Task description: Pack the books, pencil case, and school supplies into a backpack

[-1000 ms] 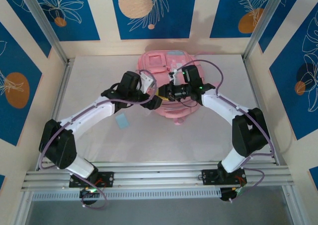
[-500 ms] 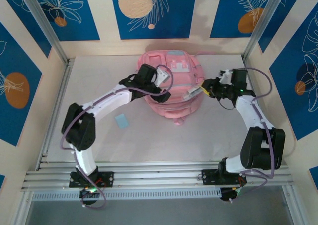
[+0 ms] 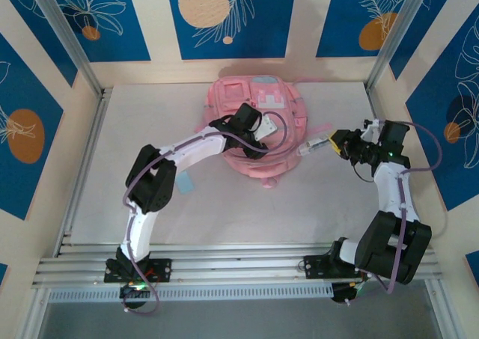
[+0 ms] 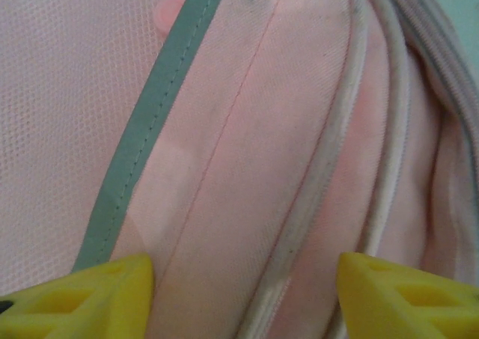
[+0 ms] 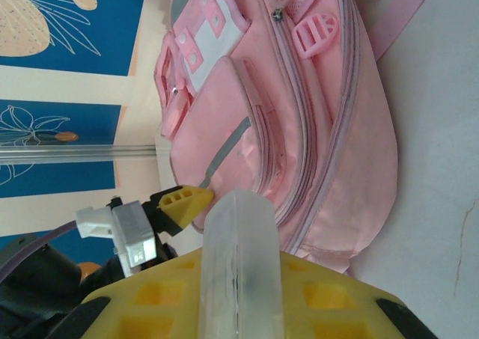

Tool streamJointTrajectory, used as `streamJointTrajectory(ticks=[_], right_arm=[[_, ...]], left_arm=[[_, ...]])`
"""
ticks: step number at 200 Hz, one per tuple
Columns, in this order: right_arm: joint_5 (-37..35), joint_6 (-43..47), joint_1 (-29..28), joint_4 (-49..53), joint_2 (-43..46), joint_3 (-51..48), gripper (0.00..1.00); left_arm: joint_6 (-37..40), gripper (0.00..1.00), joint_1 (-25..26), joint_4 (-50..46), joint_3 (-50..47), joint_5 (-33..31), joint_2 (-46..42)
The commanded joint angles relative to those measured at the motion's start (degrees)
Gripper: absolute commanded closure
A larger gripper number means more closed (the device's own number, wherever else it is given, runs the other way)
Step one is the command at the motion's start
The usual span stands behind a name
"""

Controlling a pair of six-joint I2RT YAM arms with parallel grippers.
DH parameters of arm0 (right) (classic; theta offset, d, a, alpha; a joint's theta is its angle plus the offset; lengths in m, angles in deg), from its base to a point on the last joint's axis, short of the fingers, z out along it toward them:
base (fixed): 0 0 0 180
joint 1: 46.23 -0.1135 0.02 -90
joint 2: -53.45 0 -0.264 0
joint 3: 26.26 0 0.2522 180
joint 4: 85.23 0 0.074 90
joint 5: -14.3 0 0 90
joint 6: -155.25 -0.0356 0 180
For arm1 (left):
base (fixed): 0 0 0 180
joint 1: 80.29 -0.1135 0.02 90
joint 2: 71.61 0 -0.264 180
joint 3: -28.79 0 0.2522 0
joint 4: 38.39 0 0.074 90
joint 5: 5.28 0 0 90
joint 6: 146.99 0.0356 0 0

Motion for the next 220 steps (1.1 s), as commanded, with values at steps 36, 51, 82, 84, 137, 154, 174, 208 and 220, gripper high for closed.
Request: streamJointTrajectory(ticks=[36, 51, 82, 84, 137, 154, 174, 208, 220], right_arm=[[4.6, -0.2, 0.3, 0.3, 3.0, -1.6, 0.8], [4.5, -0.1, 0.2, 0.4, 3.8, -1.9, 0.8], [2.6, -1.9, -1.8, -1.0, 5.3, -4.0, 0.8], [2.5, -2.1, -2.1, -1.3, 5.3, -4.1, 0.8], [-0.7, -8.5, -9.0, -10.4, 3.6, -5.6, 0.81], [-2.1, -11.0, -10.8, -13.0, 2.4, -5.2, 0.81], [-4.6, -16.1, -14.0, -19.5, 0.7, -5.9, 0.81], [-14.0, -23.7, -20.6, -31.6, -4.6, -6.8, 0.81], [-17.2, -26.3, -23.1, -35.8, -7.5, -6.7, 0.81]], left_arm=[[0.8, 0.88, -1.0, -1.5, 6.7, -2.7, 5.0], [-0.6, 1.0, -1.1, -2.8, 7.5, -1.2, 4.6], [-5.3, 1.0, -1.4, -5.0, 7.8, 4.9, 0.5], [-6.0, 1.0, -1.6, -5.2, 7.9, 5.7, 0.2], [-22.8, 1.0, -3.2, -8.1, 15.0, 22.4, -3.7], [-25.4, 1.0, -3.2, -7.9, 16.7, 23.7, -3.1], [-29.7, 1.0, -3.2, -6.2, 18.0, 27.0, -2.4], [-35.8, 1.0, -3.0, -2.7, 19.2, 30.1, -2.1], [-37.0, 1.0, -3.0, -1.7, 19.0, 29.5, -2.3]])
